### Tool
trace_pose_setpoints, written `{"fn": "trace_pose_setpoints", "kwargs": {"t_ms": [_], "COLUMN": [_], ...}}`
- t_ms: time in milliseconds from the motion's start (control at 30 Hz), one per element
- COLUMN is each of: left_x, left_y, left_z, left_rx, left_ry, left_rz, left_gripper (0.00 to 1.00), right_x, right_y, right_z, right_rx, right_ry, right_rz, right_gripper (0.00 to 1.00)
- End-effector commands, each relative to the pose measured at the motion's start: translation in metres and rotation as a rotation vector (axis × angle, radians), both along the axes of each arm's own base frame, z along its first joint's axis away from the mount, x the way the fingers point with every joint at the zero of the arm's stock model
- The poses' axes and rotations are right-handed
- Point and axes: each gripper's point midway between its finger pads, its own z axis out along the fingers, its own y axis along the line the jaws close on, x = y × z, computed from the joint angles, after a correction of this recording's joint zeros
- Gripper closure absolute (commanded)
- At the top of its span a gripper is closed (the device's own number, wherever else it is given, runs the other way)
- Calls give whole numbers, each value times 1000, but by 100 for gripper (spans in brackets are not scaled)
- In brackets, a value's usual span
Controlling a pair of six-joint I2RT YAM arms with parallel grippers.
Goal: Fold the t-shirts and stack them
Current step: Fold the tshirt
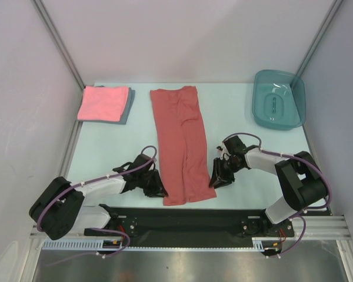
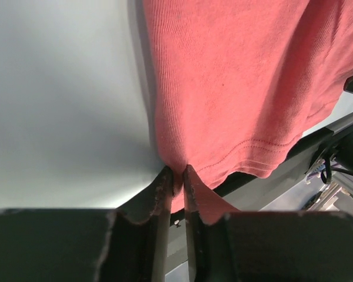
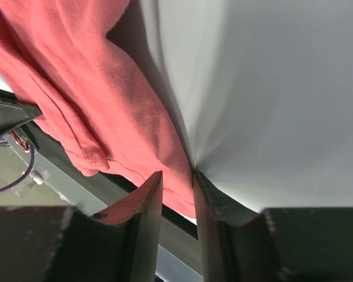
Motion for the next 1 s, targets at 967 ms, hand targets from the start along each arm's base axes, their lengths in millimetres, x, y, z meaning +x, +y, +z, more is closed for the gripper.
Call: {"fn": "trace_pose_setpoints", "kwargs": {"t_ms": [967], "left_x": [-14], "left_y": [34], "left_z": [-13], "left_rx": [83], "left_ry": [-43], "left_rz": [55], "left_gripper": [100], "right_x": [-19], "right_y": [-32], "right_z": [-8], "right_rx": [-107], "right_ry": [-29], "right_rz": [-115], "right_gripper": [100]}}
